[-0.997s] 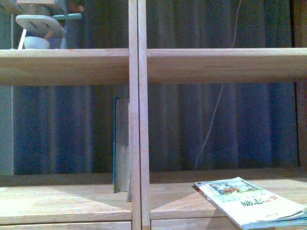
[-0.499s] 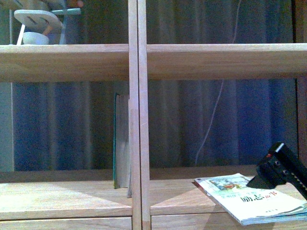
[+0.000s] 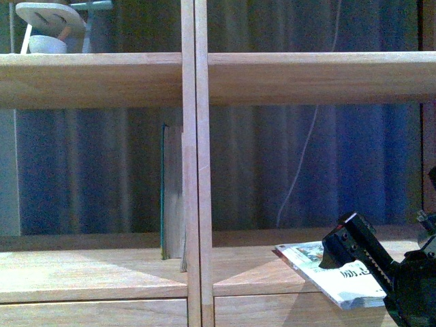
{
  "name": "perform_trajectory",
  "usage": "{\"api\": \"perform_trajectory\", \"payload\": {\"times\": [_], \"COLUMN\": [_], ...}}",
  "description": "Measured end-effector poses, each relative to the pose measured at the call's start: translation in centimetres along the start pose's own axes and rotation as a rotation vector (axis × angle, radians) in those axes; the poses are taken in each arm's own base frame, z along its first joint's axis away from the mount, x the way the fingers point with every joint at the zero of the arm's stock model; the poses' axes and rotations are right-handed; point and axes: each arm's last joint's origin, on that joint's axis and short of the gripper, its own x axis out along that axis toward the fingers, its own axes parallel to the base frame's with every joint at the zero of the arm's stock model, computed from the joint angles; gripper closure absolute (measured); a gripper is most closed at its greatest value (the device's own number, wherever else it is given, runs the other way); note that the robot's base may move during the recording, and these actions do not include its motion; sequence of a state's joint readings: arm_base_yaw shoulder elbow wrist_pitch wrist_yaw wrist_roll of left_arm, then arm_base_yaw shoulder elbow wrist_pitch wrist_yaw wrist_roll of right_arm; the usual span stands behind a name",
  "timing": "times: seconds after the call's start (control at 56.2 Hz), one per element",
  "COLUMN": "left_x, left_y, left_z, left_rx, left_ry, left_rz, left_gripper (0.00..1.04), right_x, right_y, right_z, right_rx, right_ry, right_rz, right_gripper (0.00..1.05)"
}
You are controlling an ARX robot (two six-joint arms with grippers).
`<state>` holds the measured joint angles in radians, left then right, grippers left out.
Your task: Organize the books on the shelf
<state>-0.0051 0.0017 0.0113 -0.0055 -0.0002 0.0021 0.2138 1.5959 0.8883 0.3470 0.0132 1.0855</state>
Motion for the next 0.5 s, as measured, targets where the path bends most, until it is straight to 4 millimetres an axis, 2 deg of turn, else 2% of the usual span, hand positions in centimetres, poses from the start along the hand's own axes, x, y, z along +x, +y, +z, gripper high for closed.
{"api": "perform_trajectory", "payload": {"times": [0.214,0.499], "left_x": [0.0,0.0], "left_y": [0.0,0.0], "left_z": [0.0,0.0], "left_rx": [0.0,0.0], "left_ry": [0.0,0.0], "left_rz": [0.0,0.0], "left_gripper": [0.07,0.07], "right_x": [2.8,5.1], "right_y": [0.7,-0.3], "right_z": [1.0,2.5], "right_rx": [-0.002,0.005], "right_ry": [-0.044,-0.083], "right_rz": [-0.039,-0.111], "right_gripper": [0.07,0.07]}}
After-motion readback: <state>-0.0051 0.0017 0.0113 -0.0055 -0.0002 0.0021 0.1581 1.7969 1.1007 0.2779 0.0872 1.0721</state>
